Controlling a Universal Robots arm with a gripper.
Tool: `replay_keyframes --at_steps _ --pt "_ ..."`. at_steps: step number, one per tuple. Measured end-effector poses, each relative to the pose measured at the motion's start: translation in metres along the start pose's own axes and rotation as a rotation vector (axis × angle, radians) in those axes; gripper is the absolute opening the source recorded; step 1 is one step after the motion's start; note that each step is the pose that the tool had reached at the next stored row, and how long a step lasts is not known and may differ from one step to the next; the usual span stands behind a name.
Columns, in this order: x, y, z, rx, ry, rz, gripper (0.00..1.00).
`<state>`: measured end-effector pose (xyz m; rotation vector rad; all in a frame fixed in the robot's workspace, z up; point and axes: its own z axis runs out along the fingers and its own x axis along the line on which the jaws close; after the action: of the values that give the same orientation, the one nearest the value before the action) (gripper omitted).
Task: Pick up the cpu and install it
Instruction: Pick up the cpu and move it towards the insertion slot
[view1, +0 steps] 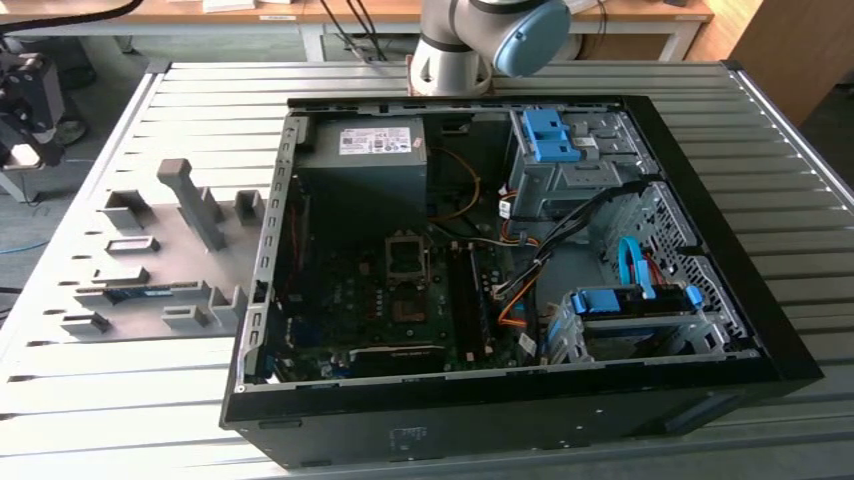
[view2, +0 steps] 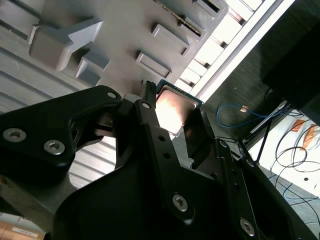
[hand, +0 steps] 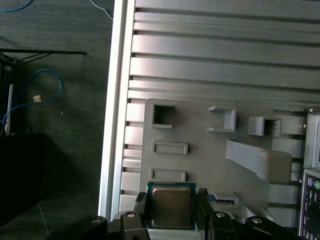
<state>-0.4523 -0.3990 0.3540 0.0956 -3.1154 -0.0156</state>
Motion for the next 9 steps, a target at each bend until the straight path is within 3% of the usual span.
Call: replay_keyframes --at_steps 9 --pt "0.0002 0.0001 -0.0082 0.0 0.0 0.0 0.47"
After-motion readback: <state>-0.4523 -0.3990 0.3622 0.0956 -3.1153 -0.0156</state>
